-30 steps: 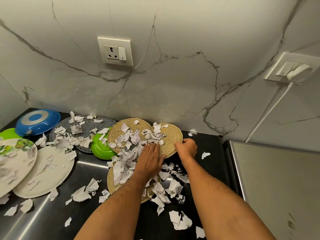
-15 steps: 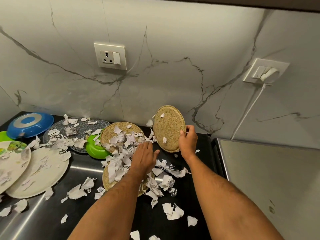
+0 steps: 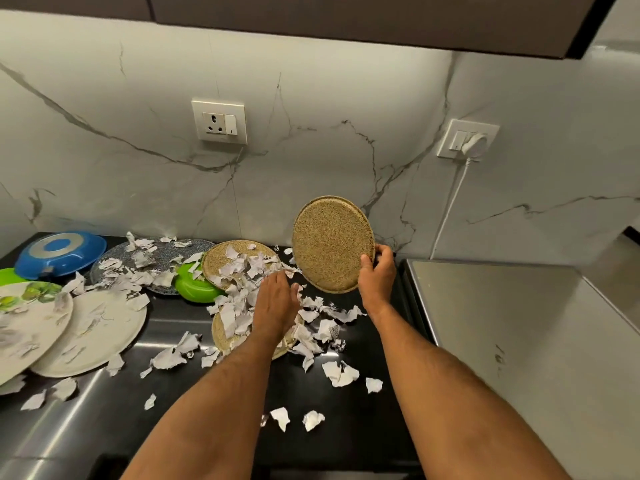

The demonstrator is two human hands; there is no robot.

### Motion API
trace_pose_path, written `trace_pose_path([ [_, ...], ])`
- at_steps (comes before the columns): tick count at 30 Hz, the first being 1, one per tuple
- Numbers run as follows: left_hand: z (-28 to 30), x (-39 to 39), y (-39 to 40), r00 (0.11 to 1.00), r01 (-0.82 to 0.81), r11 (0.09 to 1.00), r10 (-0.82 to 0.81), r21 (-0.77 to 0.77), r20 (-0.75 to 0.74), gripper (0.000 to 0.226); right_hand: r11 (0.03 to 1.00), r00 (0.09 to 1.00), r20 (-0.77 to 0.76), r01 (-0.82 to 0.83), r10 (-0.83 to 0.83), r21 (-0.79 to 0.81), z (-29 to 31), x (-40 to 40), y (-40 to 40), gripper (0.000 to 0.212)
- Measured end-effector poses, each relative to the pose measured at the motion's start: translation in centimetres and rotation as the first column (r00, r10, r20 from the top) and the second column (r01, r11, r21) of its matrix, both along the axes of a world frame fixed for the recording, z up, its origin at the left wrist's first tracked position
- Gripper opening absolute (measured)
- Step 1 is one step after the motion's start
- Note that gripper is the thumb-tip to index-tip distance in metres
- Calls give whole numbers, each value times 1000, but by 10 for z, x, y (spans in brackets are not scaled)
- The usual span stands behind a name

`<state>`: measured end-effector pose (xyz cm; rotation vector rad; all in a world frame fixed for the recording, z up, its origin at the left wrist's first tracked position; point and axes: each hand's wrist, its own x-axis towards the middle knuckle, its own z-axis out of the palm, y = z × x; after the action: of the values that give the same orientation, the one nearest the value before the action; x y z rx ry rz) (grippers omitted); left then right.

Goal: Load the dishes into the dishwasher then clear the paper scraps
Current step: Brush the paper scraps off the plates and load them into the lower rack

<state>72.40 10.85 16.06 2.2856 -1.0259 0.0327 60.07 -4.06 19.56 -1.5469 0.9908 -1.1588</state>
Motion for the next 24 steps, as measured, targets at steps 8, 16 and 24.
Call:
trace_pose_path([
  [8,13,-21,81,956,-141,948,56,-285,-288,28,993,995,50,-85,81,76,-16,-61,96,20],
  [16,-20,-88,175,966,-83,963,15,-256,-258,16,986,998,-18,-61,65,153,-53,-146,199,17],
  [24,-60,-162,221,943,2,983,-64,-185,-328,10,985,965,-233,-88,122,151,-70,-231,248,16],
])
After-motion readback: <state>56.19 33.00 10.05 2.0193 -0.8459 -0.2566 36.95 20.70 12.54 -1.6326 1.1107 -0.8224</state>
